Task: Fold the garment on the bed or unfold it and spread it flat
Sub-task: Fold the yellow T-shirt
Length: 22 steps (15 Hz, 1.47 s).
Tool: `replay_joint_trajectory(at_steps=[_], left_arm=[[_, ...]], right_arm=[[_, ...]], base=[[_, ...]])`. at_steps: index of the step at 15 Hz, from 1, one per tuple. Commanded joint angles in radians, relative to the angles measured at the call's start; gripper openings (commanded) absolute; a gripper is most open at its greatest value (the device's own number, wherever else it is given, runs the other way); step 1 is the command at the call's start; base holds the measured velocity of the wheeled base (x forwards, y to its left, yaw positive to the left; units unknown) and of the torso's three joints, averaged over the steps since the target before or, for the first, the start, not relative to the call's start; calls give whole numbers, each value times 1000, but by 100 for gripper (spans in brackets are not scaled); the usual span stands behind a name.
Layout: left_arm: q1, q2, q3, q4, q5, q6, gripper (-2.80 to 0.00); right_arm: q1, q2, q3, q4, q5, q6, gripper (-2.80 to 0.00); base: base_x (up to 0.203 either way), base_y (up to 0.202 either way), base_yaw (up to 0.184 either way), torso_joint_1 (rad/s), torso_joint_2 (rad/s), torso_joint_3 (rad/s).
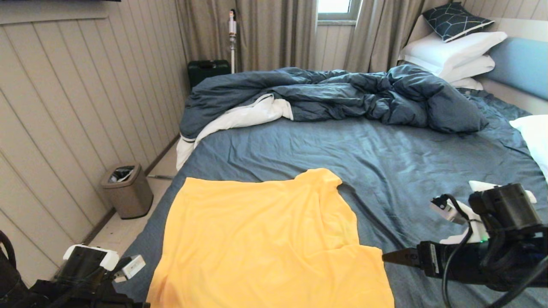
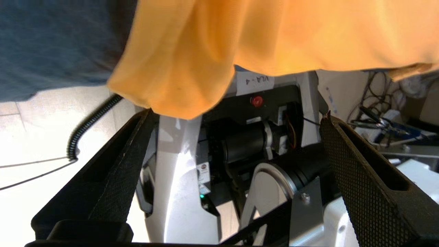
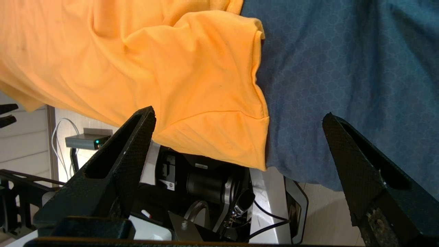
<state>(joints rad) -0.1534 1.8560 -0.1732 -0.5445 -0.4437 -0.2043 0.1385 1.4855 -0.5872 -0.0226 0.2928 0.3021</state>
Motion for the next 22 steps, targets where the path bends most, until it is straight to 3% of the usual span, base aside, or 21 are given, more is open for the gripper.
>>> replay_joint_trajectory(at_steps=[1,7,12,18,19,22], left_arm=[[-6,13,-7,-7,39,-6,0],[17,98,13,-129,105,2,0],[2,199,57,-332,171,3,0],[-44,192,80,-346,172,-2,0],[-49,192,81,-347,174,0,-280],[-55,190,81,-347,171,0,-280]], right_arm=[[0,-5,1,0,3,2,0],[-11,-2,-3,-14,6,2,0],[-11,2,-13,-22,8,2,0],[-11,10,-20,-22,8,2,0],[-11,10,-19,-22,8,2,0],[-11,7,-20,-22,8,2,0]], base=[[0,0,0,0,0,0],[0,0,0,0,0,0],[0,0,0,0,0,0],[0,0,0,0,0,0],[0,0,0,0,0,0],[0,0,0,0,0,0]])
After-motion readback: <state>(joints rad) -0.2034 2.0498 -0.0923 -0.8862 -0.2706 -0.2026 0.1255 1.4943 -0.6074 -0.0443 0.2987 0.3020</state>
